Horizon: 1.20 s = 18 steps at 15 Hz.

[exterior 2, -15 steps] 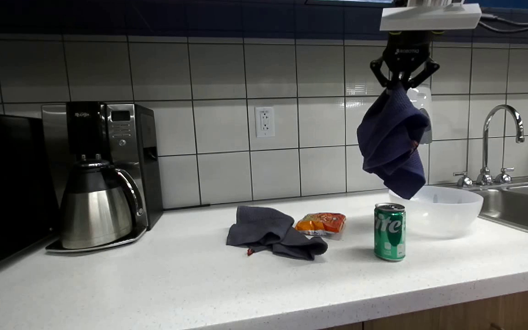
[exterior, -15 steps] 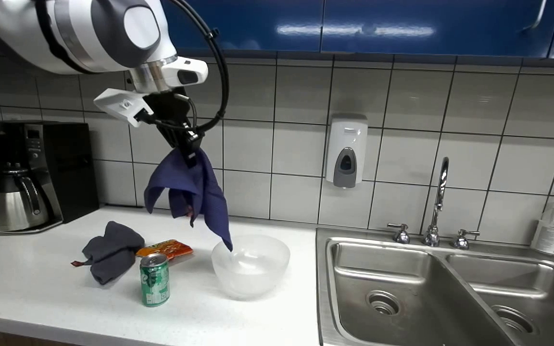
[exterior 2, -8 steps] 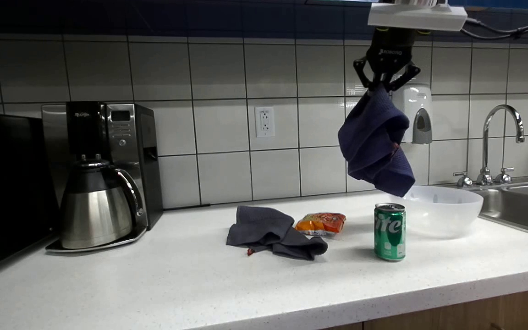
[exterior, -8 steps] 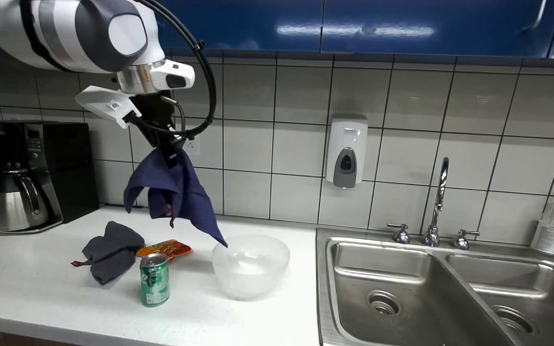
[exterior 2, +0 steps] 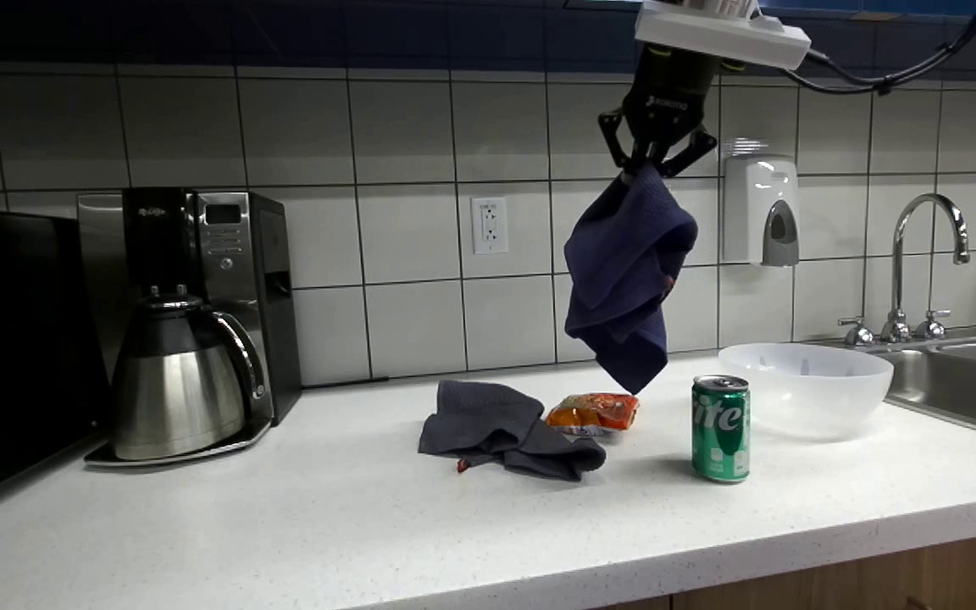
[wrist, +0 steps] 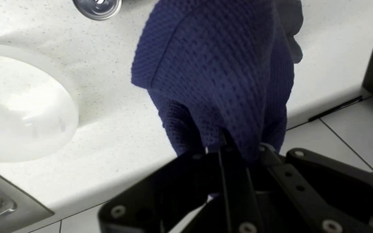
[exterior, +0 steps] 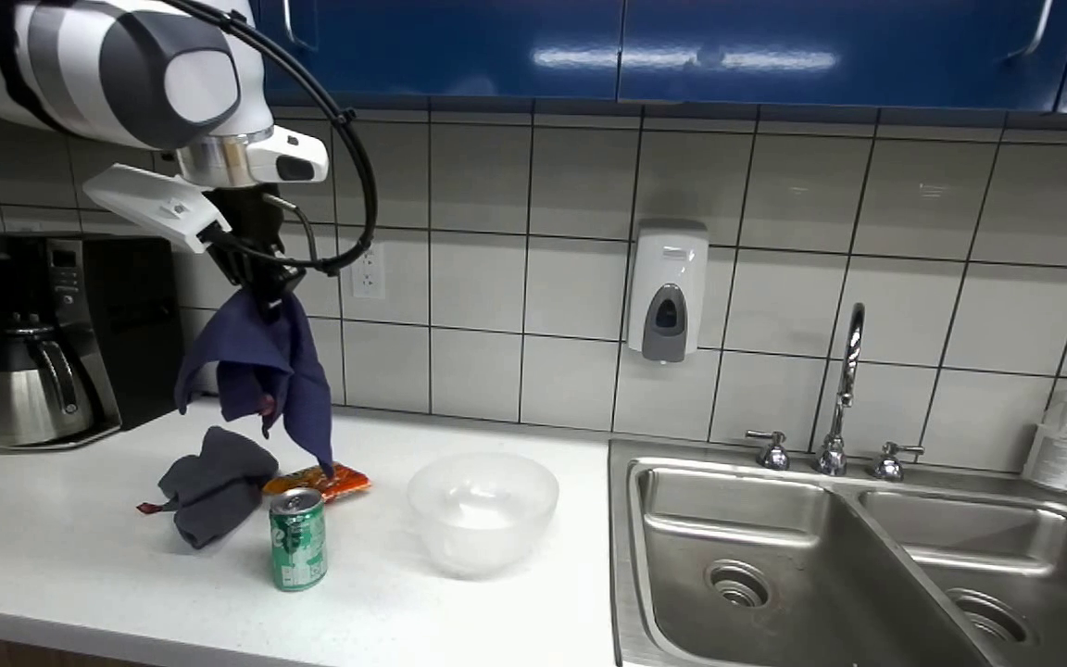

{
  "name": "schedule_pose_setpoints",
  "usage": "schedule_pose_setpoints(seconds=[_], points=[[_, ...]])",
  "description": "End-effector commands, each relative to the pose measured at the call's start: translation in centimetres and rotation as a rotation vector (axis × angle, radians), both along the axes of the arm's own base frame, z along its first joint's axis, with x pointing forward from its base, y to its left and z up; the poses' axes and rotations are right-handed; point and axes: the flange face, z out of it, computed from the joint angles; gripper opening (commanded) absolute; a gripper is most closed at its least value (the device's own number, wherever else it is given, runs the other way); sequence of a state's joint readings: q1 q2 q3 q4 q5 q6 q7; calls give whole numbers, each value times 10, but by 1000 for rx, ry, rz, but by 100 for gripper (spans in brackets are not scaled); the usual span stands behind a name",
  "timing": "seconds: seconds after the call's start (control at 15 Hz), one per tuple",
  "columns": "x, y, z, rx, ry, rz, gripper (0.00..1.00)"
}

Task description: Remove the blue cloth from the clear bowl and put it on the countertop

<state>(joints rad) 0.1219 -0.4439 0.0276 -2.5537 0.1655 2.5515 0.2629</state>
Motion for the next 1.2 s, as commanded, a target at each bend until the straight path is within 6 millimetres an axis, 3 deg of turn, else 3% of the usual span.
schedule_pose_setpoints(seconds=[0.0, 0.47, 1.13], points=[[12, 18, 7, 19, -17, 74, 1], [10, 64, -23, 72, 61, 206, 1], [-9, 100, -67, 71, 224, 308, 1]])
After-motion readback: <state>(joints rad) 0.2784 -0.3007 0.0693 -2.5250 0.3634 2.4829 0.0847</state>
